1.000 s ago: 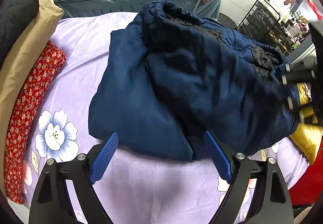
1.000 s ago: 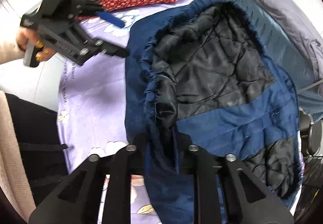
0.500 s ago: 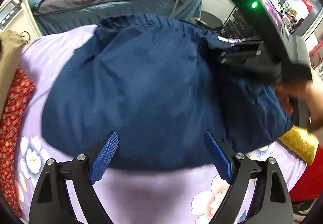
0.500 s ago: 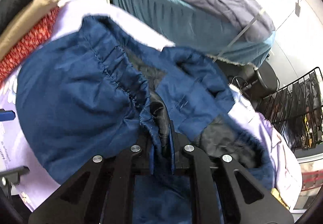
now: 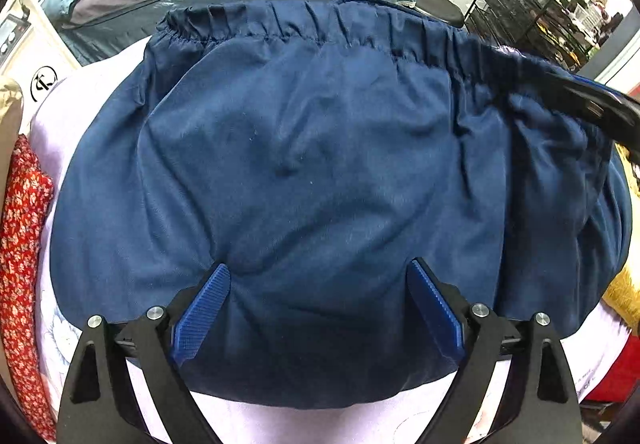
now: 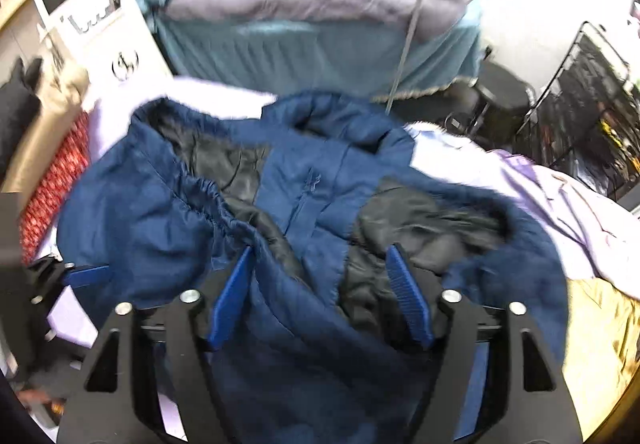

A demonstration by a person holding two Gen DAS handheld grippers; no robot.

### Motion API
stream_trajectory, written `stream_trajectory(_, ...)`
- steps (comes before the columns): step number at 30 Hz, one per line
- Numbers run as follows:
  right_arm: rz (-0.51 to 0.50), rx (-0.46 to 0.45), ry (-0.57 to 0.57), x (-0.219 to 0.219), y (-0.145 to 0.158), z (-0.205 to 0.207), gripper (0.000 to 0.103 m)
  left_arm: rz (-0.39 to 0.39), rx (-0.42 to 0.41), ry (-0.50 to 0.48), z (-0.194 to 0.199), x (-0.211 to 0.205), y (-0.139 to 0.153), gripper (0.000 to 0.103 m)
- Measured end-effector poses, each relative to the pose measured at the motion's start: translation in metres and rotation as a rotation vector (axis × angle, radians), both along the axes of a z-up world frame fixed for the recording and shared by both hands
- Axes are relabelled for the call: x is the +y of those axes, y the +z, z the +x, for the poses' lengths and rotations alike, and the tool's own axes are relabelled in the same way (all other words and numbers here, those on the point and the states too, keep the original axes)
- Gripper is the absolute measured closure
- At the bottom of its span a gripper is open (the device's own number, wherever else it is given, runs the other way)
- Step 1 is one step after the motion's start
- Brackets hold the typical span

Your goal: Fold large clothes

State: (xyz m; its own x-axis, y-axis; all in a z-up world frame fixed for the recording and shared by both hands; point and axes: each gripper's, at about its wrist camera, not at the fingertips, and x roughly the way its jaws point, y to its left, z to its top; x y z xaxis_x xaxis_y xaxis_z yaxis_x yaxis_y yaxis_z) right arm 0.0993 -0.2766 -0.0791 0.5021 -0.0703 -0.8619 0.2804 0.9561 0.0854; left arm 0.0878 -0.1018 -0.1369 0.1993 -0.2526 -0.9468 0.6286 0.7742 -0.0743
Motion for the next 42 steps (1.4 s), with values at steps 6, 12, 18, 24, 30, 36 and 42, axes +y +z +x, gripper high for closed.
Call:
stream_trajectory(6, -0.238, -0.009, -0.092, -0.023, 0.008, -0.055, 0.020, -0.008, 0.030, 0.027, 0.004, 0.001, -0.004, 0.015)
stream_trajectory(12, -0.330, -0.014, -0.220, -0.058, 0.010, -0.099, 0.016, 0.011, 0.037, 0.012, 0.005, -0.002, -0.005, 0.015)
stream_trajectory(18, -0.155, 0.082, -0.286, -0.092, -0.013, -0.116, 0.016, 0.021, 0.049, 0.025, 0.007, -0.003, -0.005, 0.015)
stream_trajectory(24, 0.053, 0.114, -0.245, -0.105, -0.044, -0.118, 0.067, 0.034, 0.046, 0.023, 0.005, -0.004, -0.004, 0.014)
stream_trajectory(30, 0.180, 0.061, -0.398, -0.131, -0.049, -0.128, 0.088, 0.034, 0.054, 0.026, 0.008, -0.001, -0.004, 0.014)
stream_trajectory(36, 0.321, 0.062, -0.497, -0.150, -0.075, -0.132, 0.088, 0.011, 0.102, 0.105, 0.027, 0.008, -0.015, 0.013)
stream_trajectory(42, 0.326, 0.086, -0.475, -0.149, -0.074, -0.126, 0.081, -0.054, 0.068, 0.230, 0.046, 0.019, 0.000, 0.013)
